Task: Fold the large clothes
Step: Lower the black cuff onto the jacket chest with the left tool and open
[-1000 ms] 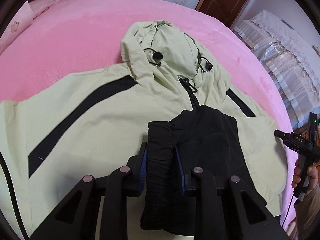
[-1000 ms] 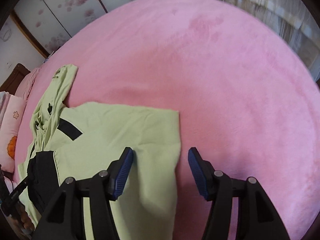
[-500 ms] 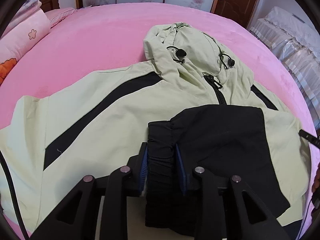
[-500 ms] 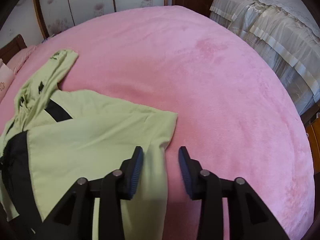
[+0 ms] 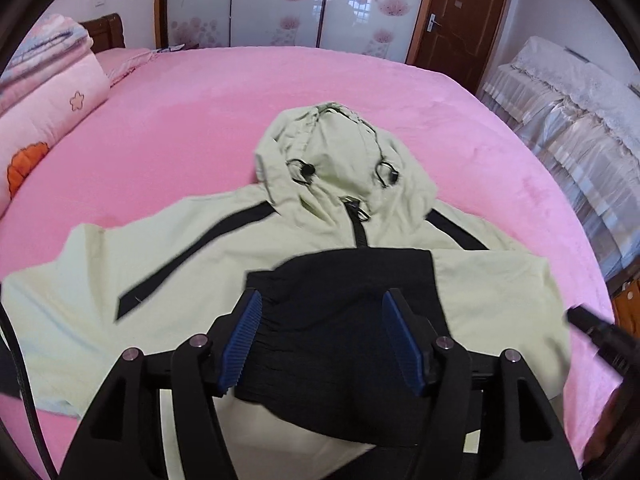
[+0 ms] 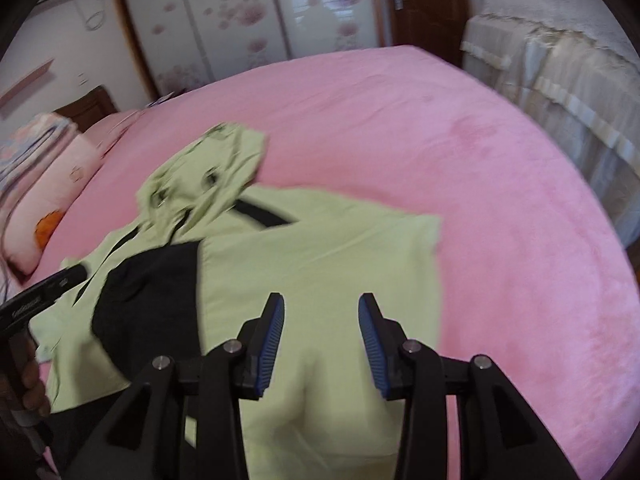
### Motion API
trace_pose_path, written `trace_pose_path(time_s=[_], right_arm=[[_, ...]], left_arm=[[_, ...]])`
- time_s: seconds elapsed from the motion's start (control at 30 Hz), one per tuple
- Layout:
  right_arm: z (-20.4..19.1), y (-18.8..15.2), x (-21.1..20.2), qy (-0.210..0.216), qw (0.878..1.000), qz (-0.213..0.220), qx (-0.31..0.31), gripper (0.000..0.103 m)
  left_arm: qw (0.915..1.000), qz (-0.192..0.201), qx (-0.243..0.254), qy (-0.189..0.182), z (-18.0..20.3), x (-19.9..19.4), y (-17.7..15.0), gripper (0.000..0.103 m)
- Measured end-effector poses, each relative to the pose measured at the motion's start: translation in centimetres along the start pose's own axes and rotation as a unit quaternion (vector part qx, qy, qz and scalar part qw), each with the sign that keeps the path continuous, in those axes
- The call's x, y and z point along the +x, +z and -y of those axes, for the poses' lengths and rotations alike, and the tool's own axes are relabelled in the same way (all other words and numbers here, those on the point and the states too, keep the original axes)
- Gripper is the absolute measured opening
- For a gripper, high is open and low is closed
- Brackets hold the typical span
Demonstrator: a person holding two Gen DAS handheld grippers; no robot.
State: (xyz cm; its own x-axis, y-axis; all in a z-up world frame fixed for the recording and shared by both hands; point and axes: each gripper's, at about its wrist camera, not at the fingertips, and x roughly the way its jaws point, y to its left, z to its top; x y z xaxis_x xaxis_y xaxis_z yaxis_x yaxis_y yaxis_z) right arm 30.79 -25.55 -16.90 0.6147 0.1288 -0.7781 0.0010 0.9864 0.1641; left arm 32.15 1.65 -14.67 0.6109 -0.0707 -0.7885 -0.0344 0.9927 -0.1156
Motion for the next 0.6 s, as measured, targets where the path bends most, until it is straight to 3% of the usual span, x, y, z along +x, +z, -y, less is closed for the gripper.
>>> trace_pose_path(time_s=[0.13,0.2,0.23,0.3,0.47,0.53,0.6], right_arm=[[-4.5,-3.6,2.9,0.025,0.999,-0.032,-0.028,0.037],[-5.0,-5.2,4.3,0.041,0.997,-0.055,-0.022,0.031],[-5.0,-5.8,4.9,0.035,0.997,-0.062,-0.022,0.029],[-4.4,-6.4,5.3,0.016,0.998,-0.059,-0.029,0.017],[1.0,-6.2,3.9,-0.060,0.998,-0.036,-0.007,0.016],[4.0,-6.1,3.2,-0.068,0.997,-0.037,0.011,0.000],[6.0,-6.2,2.9,-0.055,0.997,-0.041,0.036,0.000]], left_arm=[[0.9994,-0.020,-0.014,0.024,1.0,2.8,-2.3,0.062],[0.9979,-0.037,-0.022,0.047,0.5,4.1,-3.5,0.062],[0.9967,-0.048,-0.030,0.057,0.0,4.8,-4.2,0.062],[0.9959,-0.057,-0.034,0.062,-0.8,5.6,-5.0,0.061],[0.9944,-0.055,-0.009,0.090,-1.4,5.8,-5.4,0.061],[0.9946,-0.061,-0.015,0.083,-2.0,6.1,-5.4,0.062],[0.9952,-0.062,-0.023,0.072,-2.4,6.2,-5.5,0.062]])
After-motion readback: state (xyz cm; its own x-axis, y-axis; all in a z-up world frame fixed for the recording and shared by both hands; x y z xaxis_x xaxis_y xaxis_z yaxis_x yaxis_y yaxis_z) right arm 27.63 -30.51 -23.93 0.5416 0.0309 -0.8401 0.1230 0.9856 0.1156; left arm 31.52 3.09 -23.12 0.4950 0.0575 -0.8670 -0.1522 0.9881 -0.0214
